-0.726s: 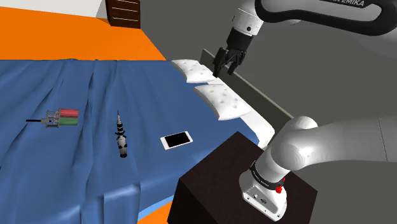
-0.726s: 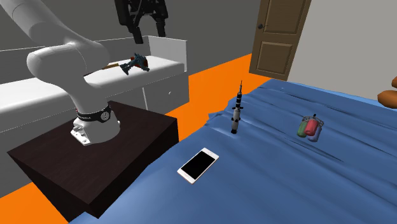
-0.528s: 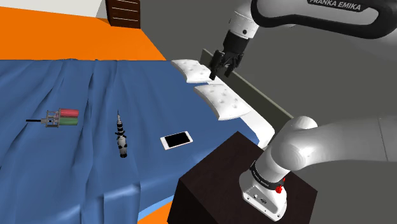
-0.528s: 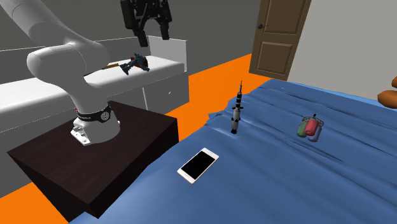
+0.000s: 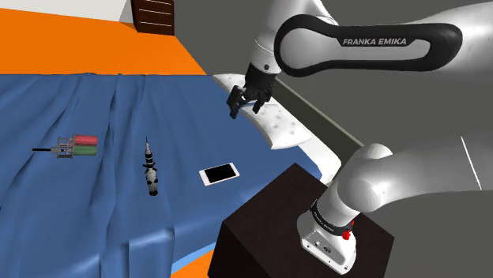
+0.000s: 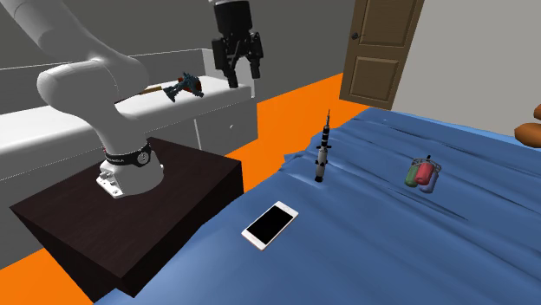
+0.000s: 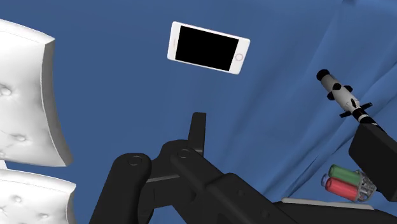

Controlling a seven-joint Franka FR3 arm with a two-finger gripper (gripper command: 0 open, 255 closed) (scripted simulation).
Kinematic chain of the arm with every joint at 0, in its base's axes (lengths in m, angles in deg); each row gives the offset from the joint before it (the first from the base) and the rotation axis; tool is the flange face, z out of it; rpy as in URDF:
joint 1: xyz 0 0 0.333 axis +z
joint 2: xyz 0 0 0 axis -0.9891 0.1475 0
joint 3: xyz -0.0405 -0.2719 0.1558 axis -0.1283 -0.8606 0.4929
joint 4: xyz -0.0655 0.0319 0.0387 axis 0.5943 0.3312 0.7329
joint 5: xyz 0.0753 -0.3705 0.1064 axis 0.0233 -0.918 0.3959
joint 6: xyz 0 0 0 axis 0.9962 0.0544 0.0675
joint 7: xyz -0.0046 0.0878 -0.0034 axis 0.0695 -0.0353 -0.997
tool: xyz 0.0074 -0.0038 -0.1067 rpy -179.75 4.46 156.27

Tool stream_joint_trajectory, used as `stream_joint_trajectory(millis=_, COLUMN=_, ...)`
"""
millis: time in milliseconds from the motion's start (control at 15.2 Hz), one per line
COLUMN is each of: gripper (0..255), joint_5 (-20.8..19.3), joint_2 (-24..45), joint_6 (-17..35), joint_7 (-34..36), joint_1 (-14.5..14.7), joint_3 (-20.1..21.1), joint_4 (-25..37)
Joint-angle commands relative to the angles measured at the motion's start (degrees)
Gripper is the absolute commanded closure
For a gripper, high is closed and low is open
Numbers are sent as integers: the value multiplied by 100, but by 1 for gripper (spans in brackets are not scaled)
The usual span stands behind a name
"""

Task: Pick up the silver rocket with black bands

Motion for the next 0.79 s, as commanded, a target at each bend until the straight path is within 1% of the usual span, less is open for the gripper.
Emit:
stream_joint_trajectory(millis=0, gripper=0, joint_5=26, joint_2=218, joint_6=413, joint_7=295, joint_1=10, joint_3=276, joint_4=-94)
stream_joint_trajectory(millis=198, gripper=0, joint_5=-19, joint_2=686, joint_6=1002, joint_7=789, joint_1=-27, joint_3=728, joint_4=-96)
stream_joint_trajectory(millis=396, gripper=0, joint_5=-202, joint_2=1242, joint_6=1565, joint_7=1354, joint_1=-149, joint_3=1210, joint_4=-5)
stream_joint_trajectory(millis=594, gripper=0, joint_5=-589, joint_2=1877, joint_6=2075, joint_7=2033, joint_1=-379, joint_3=1734, joint_4=179)
stream_joint_trajectory(millis=726, gripper=0, joint_5=-1009, joint_2=2348, joint_6=2364, joint_7=2584, joint_1=-595, joint_3=2105, joint_4=355)
